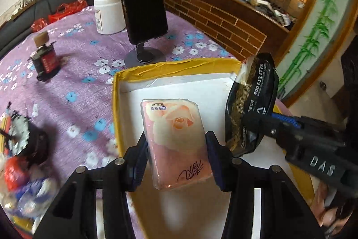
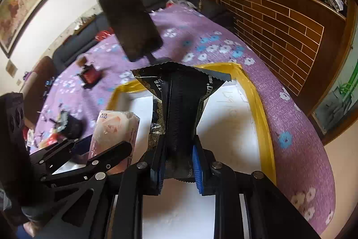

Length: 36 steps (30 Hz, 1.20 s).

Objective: Organize soft objects
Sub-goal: 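Lower the tissue pack and black bag into the yellow tray and open both grippers, then grasp the blue sock wrapped in red plastic with the left gripper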

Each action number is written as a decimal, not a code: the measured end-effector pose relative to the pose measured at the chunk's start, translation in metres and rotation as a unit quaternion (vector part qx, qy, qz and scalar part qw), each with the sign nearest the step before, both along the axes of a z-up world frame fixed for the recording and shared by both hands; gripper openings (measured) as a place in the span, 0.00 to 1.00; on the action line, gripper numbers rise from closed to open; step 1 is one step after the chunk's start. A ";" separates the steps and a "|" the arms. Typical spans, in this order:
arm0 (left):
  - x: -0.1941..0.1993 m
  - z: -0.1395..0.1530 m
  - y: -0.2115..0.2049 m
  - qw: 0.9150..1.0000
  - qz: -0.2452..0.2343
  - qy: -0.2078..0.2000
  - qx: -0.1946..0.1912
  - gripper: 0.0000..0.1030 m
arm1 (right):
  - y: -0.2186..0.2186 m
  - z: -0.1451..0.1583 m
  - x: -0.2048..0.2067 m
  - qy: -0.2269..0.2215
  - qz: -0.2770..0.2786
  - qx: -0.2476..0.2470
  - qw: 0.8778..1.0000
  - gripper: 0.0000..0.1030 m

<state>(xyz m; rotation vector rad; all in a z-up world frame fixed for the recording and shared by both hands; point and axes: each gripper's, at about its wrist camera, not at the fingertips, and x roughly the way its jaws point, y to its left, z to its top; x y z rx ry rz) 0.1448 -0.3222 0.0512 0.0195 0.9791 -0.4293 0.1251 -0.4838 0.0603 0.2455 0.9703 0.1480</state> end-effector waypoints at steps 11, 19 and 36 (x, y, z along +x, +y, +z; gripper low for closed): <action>0.029 -0.019 -0.002 0.998 0.007 0.046 -0.030 0.76 | -0.015 -0.015 0.029 0.010 -0.023 0.022 0.999 0.24; 0.016 -0.002 0.011 0.998 0.016 0.030 -0.061 0.77 | -0.007 0.024 -0.013 -0.065 -0.022 0.011 0.998 0.26; -0.098 0.044 0.102 0.997 0.004 -0.039 -0.064 0.77 | 0.089 0.073 -0.135 -0.191 0.064 0.057 0.978 0.73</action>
